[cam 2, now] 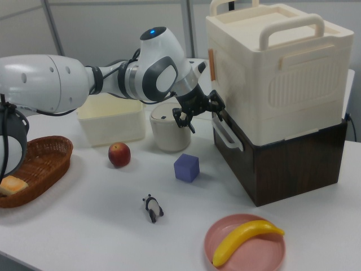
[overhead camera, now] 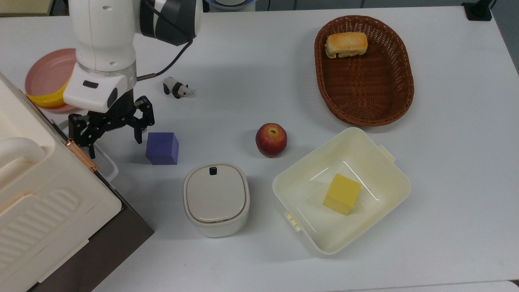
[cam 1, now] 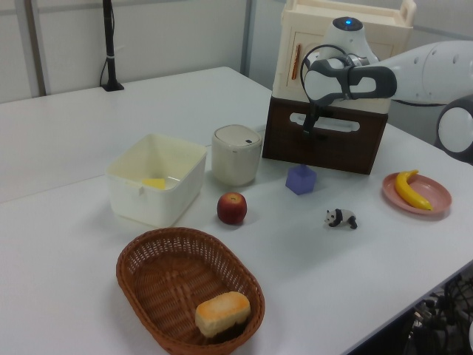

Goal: Slide open the drawer
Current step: 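Hook the gripper fingers behind the white drawer handle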

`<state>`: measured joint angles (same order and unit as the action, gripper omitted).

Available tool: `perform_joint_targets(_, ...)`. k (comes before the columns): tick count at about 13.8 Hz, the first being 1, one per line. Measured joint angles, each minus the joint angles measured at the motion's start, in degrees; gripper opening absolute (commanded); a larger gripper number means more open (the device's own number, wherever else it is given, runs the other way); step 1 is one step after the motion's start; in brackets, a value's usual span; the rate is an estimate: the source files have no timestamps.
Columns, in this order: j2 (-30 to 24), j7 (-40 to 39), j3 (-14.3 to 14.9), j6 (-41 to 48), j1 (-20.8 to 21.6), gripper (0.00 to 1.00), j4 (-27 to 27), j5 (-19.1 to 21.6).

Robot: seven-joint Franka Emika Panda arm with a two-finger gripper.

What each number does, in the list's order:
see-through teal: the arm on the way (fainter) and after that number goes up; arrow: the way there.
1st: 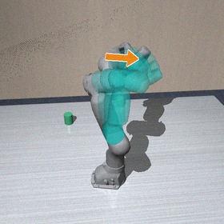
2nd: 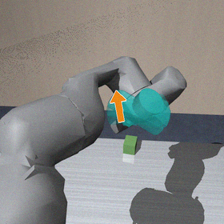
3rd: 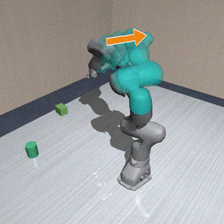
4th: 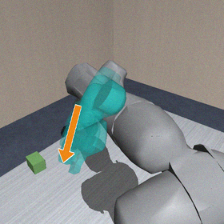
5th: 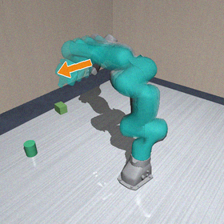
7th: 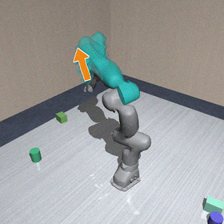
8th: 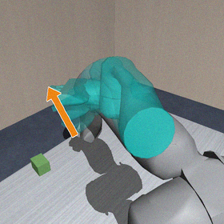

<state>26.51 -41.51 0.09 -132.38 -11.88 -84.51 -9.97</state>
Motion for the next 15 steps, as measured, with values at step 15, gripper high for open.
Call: perform_joint_targets(15,1.0,0.0,0.0,-1.5,0.0,1.0,0.0,-1.4)
